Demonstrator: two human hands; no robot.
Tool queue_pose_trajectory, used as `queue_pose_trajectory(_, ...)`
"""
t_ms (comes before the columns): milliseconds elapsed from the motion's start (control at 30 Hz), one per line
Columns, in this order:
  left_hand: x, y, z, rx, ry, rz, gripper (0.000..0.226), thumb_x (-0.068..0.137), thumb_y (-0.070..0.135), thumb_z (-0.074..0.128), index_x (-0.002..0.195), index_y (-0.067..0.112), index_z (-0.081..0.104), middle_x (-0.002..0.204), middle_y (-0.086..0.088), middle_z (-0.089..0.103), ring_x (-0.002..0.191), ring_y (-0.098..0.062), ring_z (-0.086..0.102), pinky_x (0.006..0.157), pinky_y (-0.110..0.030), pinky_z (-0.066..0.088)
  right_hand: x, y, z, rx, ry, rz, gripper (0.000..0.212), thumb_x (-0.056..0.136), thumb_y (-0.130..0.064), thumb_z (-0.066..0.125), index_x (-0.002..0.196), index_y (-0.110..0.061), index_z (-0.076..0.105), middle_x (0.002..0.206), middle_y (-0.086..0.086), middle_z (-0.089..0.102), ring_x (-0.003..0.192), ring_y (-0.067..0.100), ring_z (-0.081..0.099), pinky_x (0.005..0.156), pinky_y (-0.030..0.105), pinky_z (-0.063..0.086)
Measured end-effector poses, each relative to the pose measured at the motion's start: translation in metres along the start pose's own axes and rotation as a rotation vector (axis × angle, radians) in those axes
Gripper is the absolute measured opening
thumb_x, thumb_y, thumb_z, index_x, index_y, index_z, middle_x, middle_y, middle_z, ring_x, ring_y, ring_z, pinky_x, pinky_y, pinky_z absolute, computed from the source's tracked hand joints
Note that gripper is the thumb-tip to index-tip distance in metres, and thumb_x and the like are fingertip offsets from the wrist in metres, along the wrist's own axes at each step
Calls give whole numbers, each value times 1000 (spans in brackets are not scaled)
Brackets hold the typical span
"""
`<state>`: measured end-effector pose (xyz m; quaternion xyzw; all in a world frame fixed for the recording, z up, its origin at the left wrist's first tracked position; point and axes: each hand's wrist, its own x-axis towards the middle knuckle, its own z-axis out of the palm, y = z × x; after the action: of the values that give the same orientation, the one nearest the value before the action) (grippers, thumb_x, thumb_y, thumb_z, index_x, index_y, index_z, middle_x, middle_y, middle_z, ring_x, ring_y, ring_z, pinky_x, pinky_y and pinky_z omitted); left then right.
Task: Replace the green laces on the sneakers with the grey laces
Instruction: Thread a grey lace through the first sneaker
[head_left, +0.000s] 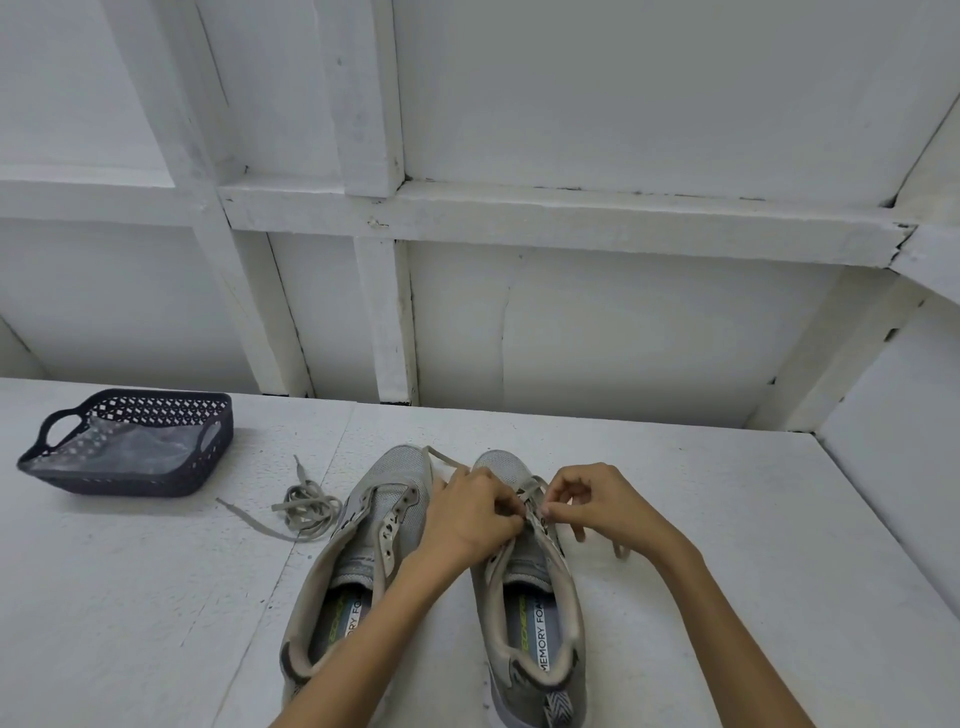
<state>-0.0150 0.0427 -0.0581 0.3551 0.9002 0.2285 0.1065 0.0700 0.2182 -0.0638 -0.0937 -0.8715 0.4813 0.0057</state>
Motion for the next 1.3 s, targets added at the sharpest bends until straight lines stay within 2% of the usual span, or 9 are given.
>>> queue_pose_trajectory(233, -1, 0, 5, -55, 54, -26, 17, 81, 40, 65, 95, 35, 74, 104, 9, 63, 109, -15, 51, 88, -33, 29, 1, -7, -4, -60, -72, 11, 3, 84, -8, 71, 82, -9, 74, 64, -4, 69, 51, 9, 56, 47, 10, 38)
queue_pose_trajectory(333, -3, 0, 6, -76, 80, -20, 17, 81, 39, 66, 95, 35, 74, 101, 9, 64, 106, -16, 53, 86, -32, 32, 4, -11, -5, -123, -88, 10, 6, 83, -6, 70, 78, -10, 73, 58, -8, 65, 50, 8, 56, 49, 11, 39)
queue_pose_trajectory(433, -5, 0, 7, -108, 110, -9, 16, 80, 39, 67, 93, 34, 76, 99, 9, 66, 101, -15, 56, 84, -32, 36, 9, -16, -8, -209, -113, 11, 10, 80, -5, 69, 75, -12, 73, 59, -7, 65, 49, 7, 56, 53, 18, 45)
queue_pose_trajectory(533, -6, 0, 8, -131, 116, -4, 16, 80, 39, 68, 92, 34, 76, 98, 9, 66, 97, -15, 57, 86, -34, 39, 12, -19, -10, -260, -143, 41, 9, 80, -4, 68, 76, -10, 72, 56, -8, 63, 48, 7, 57, 48, 21, 44)
queue_pose_trajectory(667, -5, 0, 9, -161, 120, -9, 15, 79, 38, 70, 91, 32, 77, 97, 9, 68, 93, -14, 59, 88, -35, 42, 10, -18, -8, -227, -147, 57, 6, 82, -3, 66, 80, -5, 72, 61, -1, 64, 49, 9, 56, 45, 19, 43)
queue_pose_trajectory(867, -5, -1, 12, -181, 110, -27, 15, 78, 40, 71, 90, 34, 76, 95, 12, 65, 90, -11, 58, 86, -36, 45, 8, -9, -6, -127, -108, 81, 6, 84, -2, 66, 81, -4, 72, 54, -5, 62, 48, 10, 55, 45, 21, 44)
queue_pose_trajectory(1000, -5, -2, 13, -194, 116, -33, 14, 77, 39, 71, 89, 34, 77, 85, 16, 58, 85, -9, 58, 83, -34, 45, 3, -5, -5, -51, -97, 77, 4, 84, -5, 68, 83, -6, 72, 58, -3, 64, 51, 13, 56, 47, 23, 44)
queue_pose_trajectory(1133, -4, -3, 15, -201, 123, -29, 13, 76, 39, 72, 88, 34, 77, 83, 17, 57, 78, -6, 52, 81, -33, 45, 4, -9, -3, -78, -83, 72, 6, 84, -4, 67, 81, -8, 72, 55, -6, 63, 48, 10, 54, 46, 22, 44)
queue_pose_trajectory(1300, -5, -3, 16, -205, 131, -39, 13, 74, 39, 72, 85, 33, 76, 80, 16, 56, 82, -10, 57, 83, -36, 46, 8, -14, 1, -117, -101, 47, 11, 84, -3, 66, 76, -10, 70, 53, -7, 62, 45, 7, 53, 48, 22, 45)
